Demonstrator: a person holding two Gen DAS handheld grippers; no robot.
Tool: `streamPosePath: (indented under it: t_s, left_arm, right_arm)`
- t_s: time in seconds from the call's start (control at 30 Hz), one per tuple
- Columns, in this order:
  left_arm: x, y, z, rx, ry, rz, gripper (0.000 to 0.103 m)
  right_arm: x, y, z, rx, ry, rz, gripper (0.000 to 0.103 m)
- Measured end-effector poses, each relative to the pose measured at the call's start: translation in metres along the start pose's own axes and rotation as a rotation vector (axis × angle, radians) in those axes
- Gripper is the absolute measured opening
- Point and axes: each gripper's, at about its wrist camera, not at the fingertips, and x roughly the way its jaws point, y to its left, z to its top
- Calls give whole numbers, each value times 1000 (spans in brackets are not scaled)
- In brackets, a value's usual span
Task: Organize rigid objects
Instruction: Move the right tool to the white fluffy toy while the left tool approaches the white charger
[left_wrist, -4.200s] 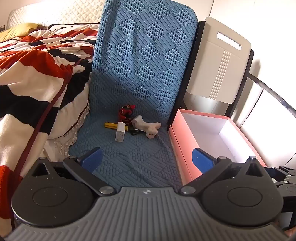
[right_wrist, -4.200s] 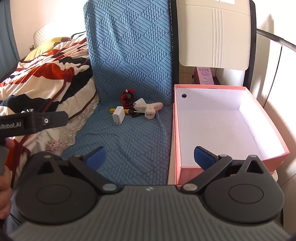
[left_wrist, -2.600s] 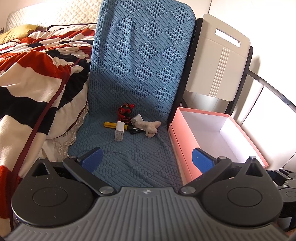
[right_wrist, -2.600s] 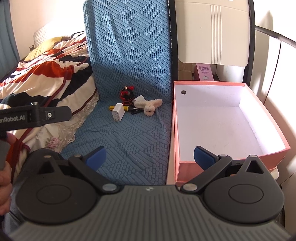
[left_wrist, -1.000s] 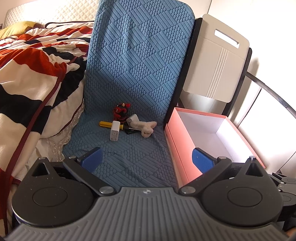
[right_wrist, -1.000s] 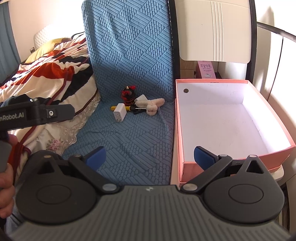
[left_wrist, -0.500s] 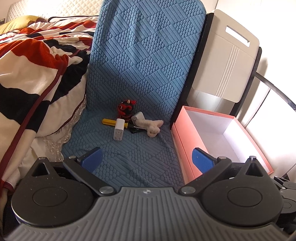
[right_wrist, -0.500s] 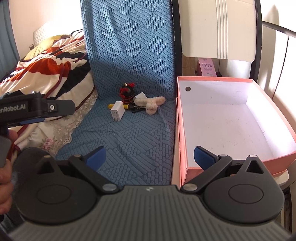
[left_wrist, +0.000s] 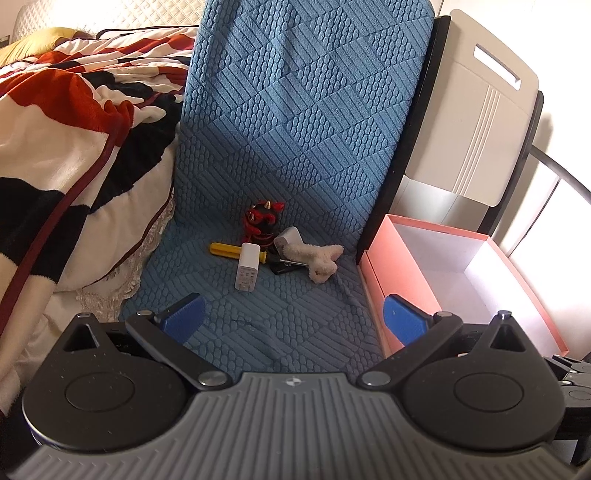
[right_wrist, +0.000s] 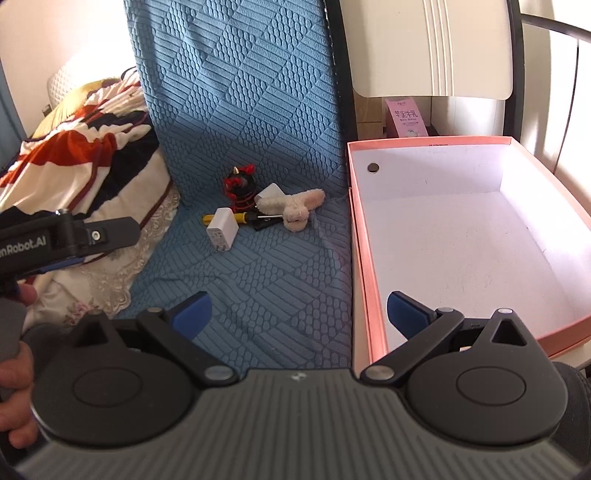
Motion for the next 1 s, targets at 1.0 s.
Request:
streamPosePath:
  t_s: [1.0]
  left_arm:
    - [104,29,33,4,108,-1,103]
  right_arm:
    - [88,6,44,-41,-9,69,103]
